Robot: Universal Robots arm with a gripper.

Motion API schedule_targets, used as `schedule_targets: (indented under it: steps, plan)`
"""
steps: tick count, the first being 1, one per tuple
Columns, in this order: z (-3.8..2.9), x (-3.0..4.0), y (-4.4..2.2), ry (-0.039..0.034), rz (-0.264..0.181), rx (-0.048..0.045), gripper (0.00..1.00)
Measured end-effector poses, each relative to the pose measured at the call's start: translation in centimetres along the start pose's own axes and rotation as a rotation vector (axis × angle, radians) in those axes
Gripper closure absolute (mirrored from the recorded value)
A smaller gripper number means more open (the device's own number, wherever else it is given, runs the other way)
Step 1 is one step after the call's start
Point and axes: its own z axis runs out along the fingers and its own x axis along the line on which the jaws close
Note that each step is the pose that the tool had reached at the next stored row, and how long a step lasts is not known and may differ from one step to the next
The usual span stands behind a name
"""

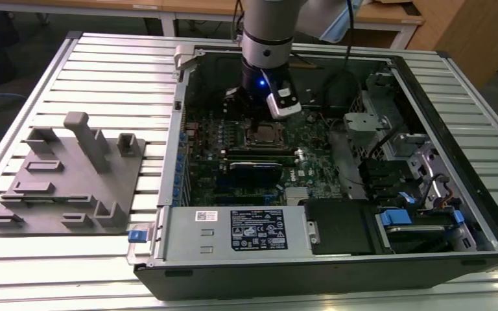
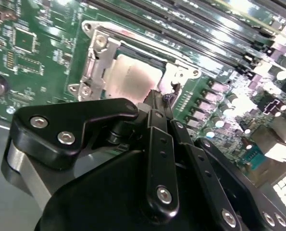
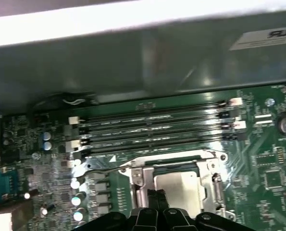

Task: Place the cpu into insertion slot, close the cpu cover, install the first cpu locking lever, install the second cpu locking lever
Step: 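Close the cpu cover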

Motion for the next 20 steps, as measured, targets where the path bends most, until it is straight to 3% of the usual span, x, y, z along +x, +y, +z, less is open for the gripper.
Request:
schedule_targets:
  steps: [4,20]
  plan:
    - [0.15,0.45,-0.07,0.0000,0.000,0.0000,0.90]
    - [0.62,0.81,-0.18,-0.0014,-0.003,-0.0016,0.90]
